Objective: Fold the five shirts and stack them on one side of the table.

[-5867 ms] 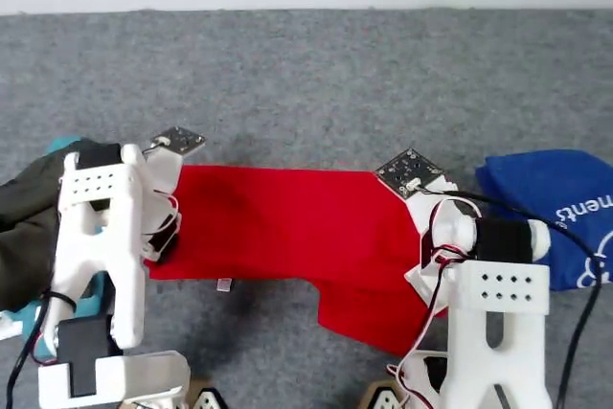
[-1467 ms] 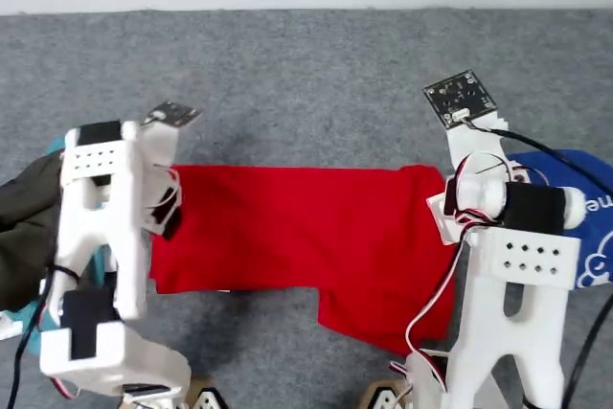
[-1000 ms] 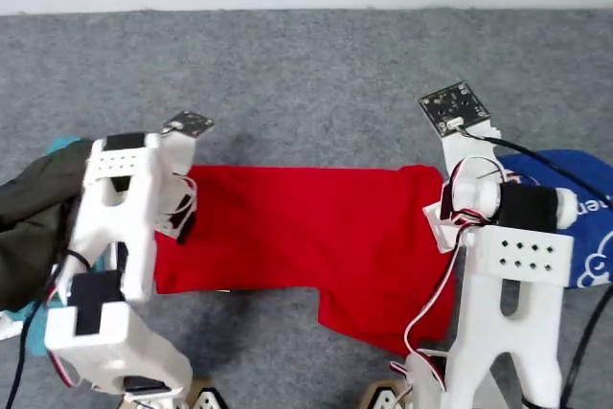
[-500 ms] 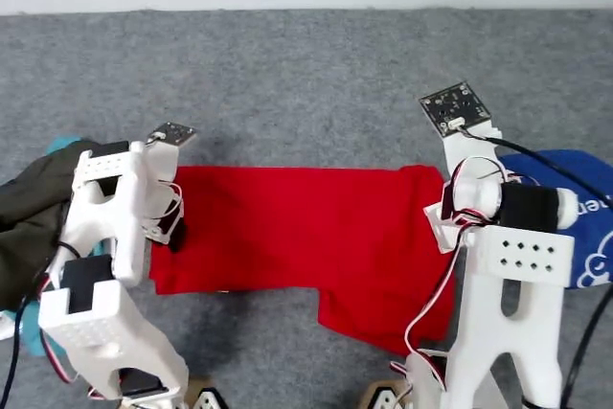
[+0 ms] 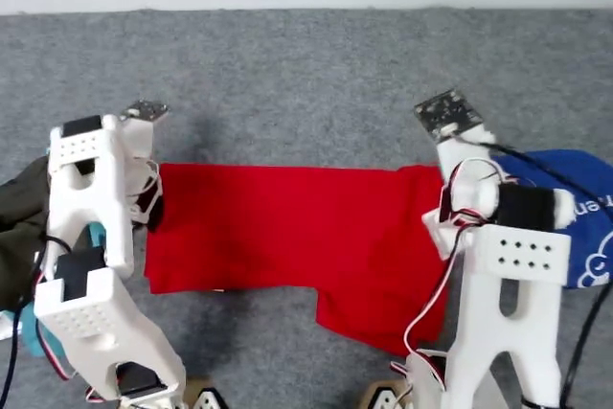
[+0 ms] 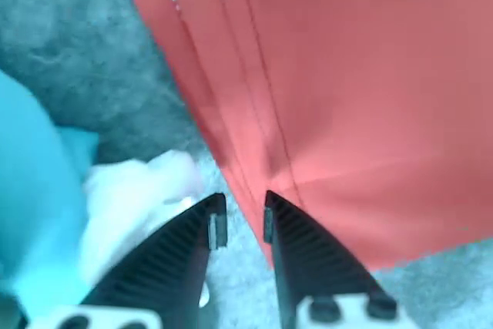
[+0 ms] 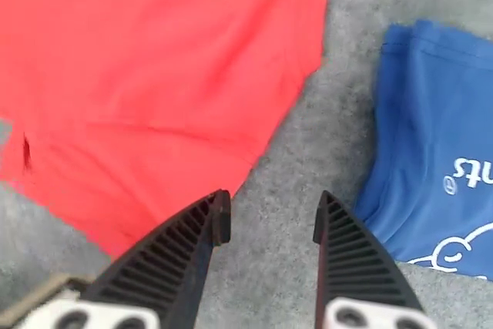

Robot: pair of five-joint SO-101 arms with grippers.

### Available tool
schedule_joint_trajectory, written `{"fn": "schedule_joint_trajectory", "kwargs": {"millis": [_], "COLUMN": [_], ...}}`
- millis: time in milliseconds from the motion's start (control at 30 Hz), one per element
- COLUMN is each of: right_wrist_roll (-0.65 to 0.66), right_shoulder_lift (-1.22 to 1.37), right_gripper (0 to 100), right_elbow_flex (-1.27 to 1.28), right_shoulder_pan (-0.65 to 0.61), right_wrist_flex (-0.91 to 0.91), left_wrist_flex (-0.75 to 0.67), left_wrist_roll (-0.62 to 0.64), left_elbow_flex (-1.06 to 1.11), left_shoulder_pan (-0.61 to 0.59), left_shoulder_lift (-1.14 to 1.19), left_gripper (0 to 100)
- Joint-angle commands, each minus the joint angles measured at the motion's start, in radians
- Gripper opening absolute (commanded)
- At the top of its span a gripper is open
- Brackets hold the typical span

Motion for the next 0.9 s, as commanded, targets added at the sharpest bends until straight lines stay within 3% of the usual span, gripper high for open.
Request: {"fn": "schedule_joint_trajectory", "kwargs": {"millis": [0, 167, 300, 600, 767, 867], "right_wrist_roll": [0.086, 0.167, 0.235, 0.376, 0.407, 0.427], "right_shoulder_lift": [-0.024, -0.024, -0.024, -0.024, -0.053, -0.128], "right_gripper": [19.1, 19.0, 19.0, 18.9, 18.4, 11.9], "right_elbow_flex": [0.071, 0.201, 0.273, 0.445, 0.465, 0.471], "right_shoulder_pan": [-0.07, -0.28, -0.401, -0.466, -0.467, -0.467], "right_wrist_flex": [0.008, 0.01, 0.01, 0.01, 0.061, 0.104], "left_wrist_flex": [0.077, 0.21, 0.209, 0.209, 0.207, 0.207], "left_wrist_roll": [-0.012, -0.003, 0.091, 0.187, 0.184, 0.184], "left_elbow_flex": [-0.101, -0.24, -0.265, -0.094, -0.004, 0.018], "left_shoulder_pan": [-0.003, -0.002, 0.009, 0.176, 0.167, 0.16], "left_shoulder_lift": [-0.009, -0.009, -0.074, -0.382, -0.47, -0.476], "left_gripper": [9, 9, 9, 9, 9, 9]}}
